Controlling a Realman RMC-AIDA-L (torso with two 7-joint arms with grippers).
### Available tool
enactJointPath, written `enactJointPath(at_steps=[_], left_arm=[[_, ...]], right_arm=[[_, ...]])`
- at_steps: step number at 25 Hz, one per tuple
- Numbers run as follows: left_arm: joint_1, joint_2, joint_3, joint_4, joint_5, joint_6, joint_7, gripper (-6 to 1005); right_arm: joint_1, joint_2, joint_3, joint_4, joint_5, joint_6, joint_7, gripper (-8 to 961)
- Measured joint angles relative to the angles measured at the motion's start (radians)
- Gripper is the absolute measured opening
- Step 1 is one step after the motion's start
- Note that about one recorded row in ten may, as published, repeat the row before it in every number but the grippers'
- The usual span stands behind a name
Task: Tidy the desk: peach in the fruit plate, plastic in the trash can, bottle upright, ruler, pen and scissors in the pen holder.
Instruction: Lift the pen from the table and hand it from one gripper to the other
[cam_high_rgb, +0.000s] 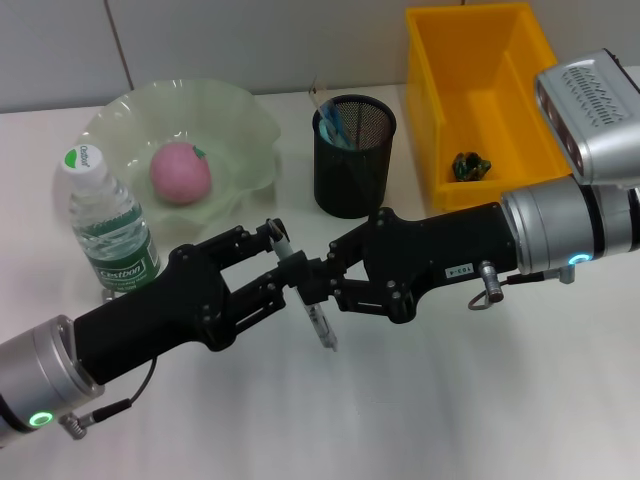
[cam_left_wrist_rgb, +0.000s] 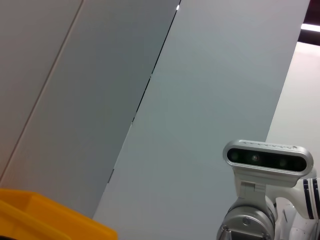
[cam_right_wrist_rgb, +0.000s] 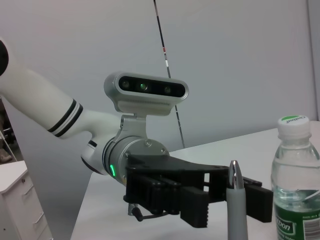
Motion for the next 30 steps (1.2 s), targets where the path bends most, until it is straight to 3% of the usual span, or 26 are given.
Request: enactJointPath(at_steps=[10, 30], left_arm=[[-0.009, 0.0, -0.008, -0.032, -0.006, -0.004, 0.052, 526], [-0.009, 0.0, -0.017, -0.045, -0.006, -0.003, 0.078, 430]], right_arm=[[0.006, 0.002, 0.001, 0.016, 0.0, 0.0, 0.0, 123], [0.014, 0.002, 0.002, 0.023, 0.0, 0.012, 0.004, 123]])
